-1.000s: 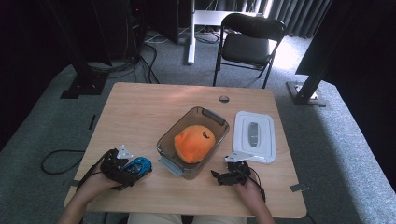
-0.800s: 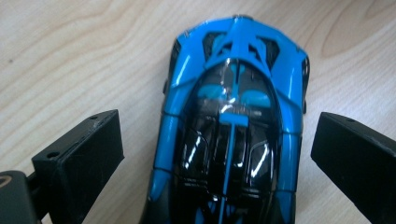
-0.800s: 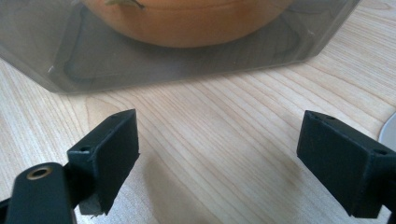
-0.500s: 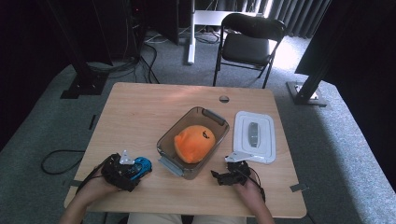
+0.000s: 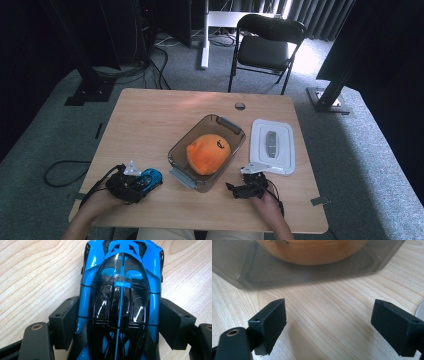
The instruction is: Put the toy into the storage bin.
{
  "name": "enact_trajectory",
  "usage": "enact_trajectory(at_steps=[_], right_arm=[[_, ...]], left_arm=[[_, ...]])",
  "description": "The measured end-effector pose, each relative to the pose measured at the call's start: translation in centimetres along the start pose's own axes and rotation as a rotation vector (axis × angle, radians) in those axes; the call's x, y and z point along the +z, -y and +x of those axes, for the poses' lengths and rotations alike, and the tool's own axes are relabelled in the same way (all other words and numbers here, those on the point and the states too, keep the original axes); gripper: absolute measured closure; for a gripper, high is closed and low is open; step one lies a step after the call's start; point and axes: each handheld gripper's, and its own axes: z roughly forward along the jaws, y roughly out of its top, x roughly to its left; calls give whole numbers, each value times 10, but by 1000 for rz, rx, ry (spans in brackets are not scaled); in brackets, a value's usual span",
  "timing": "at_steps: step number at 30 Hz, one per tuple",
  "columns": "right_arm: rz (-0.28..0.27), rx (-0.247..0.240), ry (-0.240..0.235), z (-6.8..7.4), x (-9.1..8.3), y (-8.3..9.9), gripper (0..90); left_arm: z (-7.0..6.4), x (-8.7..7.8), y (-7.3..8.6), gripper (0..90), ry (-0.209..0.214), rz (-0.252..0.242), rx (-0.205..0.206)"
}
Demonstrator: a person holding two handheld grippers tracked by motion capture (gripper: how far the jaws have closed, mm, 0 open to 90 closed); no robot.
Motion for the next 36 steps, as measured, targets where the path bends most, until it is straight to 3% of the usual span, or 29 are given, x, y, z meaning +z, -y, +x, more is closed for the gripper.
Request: enact_trajectory(at_steps=[7, 16, 17, 18, 30, 36], right_arm=[[-4, 3, -1, -1, -1, -1, 126], [-8, 9, -3, -2, -1, -1, 125], [-8, 9, -2, -2, -1, -1, 126], [-9, 10, -4, -2, -1, -1, 126], [-6, 9, -6, -2, 0, -1, 126], [-9, 14, -8, -3, -1, -1, 126]], left_arm=[[1, 0, -3, 264, 13, 3, -12], [0, -2, -10, 283, -9, 35, 10], [0, -2, -10, 283, -9, 35, 10], [2, -2, -10, 283, -3, 23, -20], [3, -1, -12, 283, -19, 35, -11], [3, -12, -15, 284, 0, -7, -23]])
